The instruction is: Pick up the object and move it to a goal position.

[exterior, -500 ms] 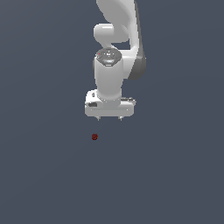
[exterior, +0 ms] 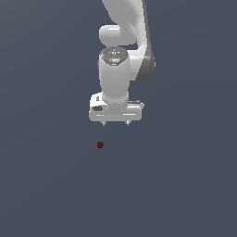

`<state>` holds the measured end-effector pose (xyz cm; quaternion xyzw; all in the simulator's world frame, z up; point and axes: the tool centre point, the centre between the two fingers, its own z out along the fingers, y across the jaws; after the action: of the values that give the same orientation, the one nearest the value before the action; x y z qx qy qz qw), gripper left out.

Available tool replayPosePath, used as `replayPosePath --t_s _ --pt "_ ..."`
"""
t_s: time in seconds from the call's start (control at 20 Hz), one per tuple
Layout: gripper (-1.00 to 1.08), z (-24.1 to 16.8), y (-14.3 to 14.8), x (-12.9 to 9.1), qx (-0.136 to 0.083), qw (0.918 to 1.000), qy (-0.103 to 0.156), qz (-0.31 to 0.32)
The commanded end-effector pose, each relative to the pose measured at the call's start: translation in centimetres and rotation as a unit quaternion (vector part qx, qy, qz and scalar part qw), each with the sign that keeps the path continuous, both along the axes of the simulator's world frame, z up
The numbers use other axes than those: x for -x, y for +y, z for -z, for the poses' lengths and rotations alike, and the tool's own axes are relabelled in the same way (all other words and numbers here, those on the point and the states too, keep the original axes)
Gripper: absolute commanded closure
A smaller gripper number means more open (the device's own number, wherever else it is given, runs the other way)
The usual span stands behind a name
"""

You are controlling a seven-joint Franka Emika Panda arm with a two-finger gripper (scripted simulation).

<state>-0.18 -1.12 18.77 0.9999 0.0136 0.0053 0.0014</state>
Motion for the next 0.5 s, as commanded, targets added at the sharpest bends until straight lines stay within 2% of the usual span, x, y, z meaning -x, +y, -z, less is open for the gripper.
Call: replayPosePath --t_s 0.0,0.45 --pt "-0.92 -0.33 0.01 0.04 -0.001 1.0 -0.001 -0.002" --pt "-0.92 0.06 -0.27 -0.07 0.0 0.9999 -0.001 -0.014"
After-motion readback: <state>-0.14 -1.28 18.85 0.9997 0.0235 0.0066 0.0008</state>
